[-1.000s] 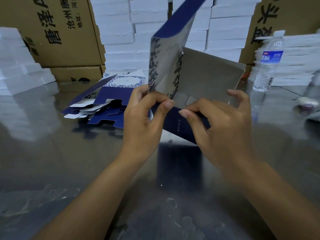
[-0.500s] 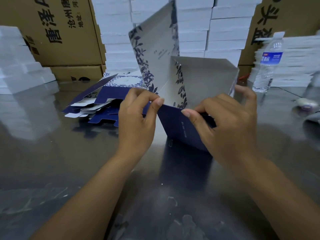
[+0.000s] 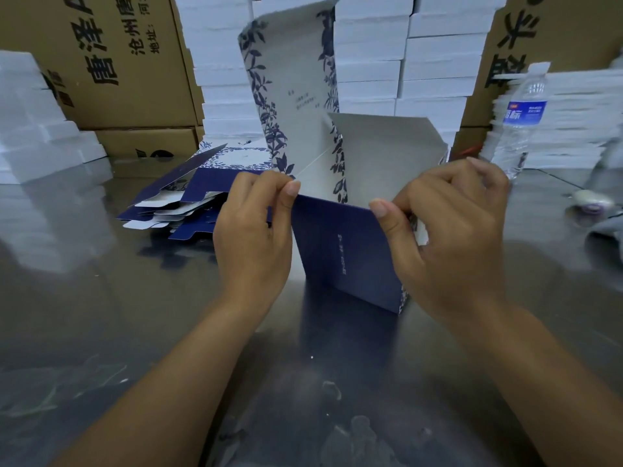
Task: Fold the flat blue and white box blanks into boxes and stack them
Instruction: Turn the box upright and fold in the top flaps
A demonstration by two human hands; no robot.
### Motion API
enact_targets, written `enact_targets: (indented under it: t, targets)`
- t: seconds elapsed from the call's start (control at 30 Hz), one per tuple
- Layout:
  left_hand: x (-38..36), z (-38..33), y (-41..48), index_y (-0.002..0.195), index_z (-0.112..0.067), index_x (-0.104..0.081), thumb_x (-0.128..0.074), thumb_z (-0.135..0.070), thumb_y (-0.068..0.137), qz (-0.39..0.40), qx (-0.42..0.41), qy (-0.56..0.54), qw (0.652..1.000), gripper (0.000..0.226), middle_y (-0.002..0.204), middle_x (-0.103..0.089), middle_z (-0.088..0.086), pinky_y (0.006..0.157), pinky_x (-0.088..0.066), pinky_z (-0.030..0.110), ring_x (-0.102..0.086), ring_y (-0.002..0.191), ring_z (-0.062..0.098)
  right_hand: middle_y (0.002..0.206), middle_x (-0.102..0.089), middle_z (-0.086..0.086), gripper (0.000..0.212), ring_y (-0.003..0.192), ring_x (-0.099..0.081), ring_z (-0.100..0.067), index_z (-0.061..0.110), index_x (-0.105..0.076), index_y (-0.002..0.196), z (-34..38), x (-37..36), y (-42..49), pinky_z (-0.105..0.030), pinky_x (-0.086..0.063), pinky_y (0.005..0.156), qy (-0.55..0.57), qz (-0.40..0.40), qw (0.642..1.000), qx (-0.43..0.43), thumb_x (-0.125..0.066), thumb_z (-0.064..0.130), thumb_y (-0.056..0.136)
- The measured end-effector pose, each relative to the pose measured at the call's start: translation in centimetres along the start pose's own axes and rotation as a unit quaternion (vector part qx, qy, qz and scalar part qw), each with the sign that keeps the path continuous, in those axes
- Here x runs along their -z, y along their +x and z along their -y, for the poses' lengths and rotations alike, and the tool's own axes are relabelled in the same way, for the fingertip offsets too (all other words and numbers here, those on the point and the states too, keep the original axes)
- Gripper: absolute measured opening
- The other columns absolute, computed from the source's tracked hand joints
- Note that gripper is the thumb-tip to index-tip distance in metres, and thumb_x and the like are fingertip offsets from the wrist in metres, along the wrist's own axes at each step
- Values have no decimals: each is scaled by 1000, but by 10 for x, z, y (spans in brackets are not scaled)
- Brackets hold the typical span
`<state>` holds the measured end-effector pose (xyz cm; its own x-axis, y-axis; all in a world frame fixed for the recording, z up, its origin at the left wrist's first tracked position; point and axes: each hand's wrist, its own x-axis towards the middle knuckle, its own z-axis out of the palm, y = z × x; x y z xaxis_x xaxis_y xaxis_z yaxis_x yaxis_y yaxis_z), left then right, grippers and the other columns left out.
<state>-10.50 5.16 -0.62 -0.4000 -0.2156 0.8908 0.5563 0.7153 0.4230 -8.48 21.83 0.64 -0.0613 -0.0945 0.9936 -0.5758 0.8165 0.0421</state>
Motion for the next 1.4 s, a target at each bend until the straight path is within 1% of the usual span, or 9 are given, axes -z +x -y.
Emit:
enact_targets:
  t: [0.4,0.53,0.63,0.73,0.9,1.03,1.17,1.3,1.4]
  targets:
    - [0,-1,5,82,-24,-51,-44,-29,100,60,103,-112,987,20,76,-50,-14,65,-34,14,-46,70,0,64,-56,-4,36,75,-46,-18,5,-57,64,1,2,1,-37,-32,87,22,31,999,-17,-47,20,95]
    - [1,-7,5,90,-35,-53,-36,-47,96,70,185,-176,964,22,82,-54,-20,70,-37,6,-49,76,-10,87,-67,-6,29,92,-56,-23,5,-68,85,3,4,2,-42,-38,87,62,45,996,-34,-44,19,95]
    - [1,-6,9,92,-41,-56,-27,-58,88,41,284,-250,925,33,109,-62,-9,99,-43,32,-56,107,11,110,-62,-10,31,108,-50,-22,1,-61,110,3,4,4,-41,-39,94,78,31,992,-89,-41,20,95]
    - [4,-7,14,93,-37,-60,-30,-54,95,34,326,-299,896,35,115,-61,0,105,-39,50,-55,115,24,119,-52,-3,30,114,-50,-23,8,-50,121,3,6,4,-41,-40,97,120,22,982,-144,-42,22,95]
    - [6,-9,13,96,-27,-60,-44,-32,99,62,315,-364,874,16,72,-65,-25,81,-49,27,-62,74,-3,73,-52,18,18,70,-51,8,30,-40,89,14,2,6,-8,-38,69,275,23,892,-358,-58,27,90]
    - [4,-9,14,97,-25,-60,-46,-23,98,62,326,-400,854,13,73,-66,-21,74,-49,23,-62,73,0,66,-49,6,21,64,-47,-4,26,-52,69,7,4,13,-18,-37,61,371,48,768,-519,-66,35,81]
    - [4,-10,14,95,-24,-60,-46,-16,96,66,332,-409,847,16,76,-66,-21,71,-49,20,-61,75,1,47,-53,12,31,45,-50,-3,21,-57,53,1,5,16,-16,-39,46,392,107,709,-576,-59,21,84]
    - [5,-11,14,99,-22,-59,-44,-15,96,73,335,-435,833,17,74,-68,-21,68,-50,19,-63,73,0,45,-55,10,39,40,-48,-3,24,-63,43,0,7,21,-12,-37,42,369,185,707,-574,-56,24,81]
    - [6,-15,14,106,-19,-55,-41,-14,97,94,356,-510,778,18,73,-70,-15,62,-53,18,-65,69,3,38,-47,10,48,33,-38,-3,22,-57,36,-1,11,24,-13,-33,39,350,216,726,-552,-54,21,84]
